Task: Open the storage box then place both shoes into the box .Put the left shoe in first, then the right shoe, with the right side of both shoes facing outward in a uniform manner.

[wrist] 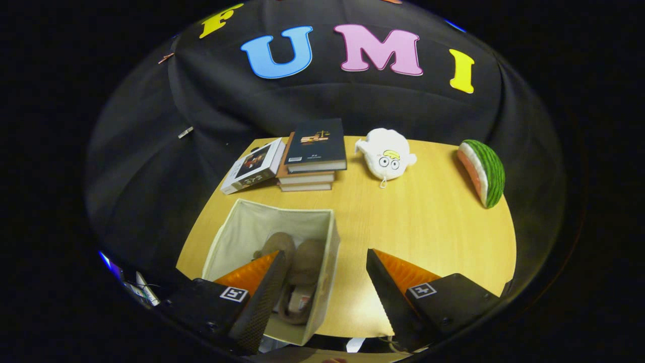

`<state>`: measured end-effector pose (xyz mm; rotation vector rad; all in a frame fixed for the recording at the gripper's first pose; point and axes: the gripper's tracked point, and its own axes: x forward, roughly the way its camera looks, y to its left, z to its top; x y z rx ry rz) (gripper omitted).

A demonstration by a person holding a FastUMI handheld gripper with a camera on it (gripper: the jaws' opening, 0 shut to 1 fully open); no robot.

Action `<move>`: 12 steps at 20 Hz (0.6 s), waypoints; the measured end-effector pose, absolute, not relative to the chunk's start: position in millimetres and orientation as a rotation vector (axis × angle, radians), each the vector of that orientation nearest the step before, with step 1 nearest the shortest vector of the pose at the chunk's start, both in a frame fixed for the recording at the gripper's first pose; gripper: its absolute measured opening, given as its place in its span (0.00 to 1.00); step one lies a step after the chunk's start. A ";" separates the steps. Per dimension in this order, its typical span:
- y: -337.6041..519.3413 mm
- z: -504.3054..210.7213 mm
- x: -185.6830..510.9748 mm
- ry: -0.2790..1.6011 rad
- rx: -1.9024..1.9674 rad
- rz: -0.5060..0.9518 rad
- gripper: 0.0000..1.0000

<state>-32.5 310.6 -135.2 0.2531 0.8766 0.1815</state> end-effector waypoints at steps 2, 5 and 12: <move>281.6 -131.4 -24.0 0.823 0.227 0.141 0.99; 238.9 -119.7 -13.2 0.729 0.196 0.083 0.99; 155.6 -79.5 -0.9 0.522 0.153 -0.004 0.99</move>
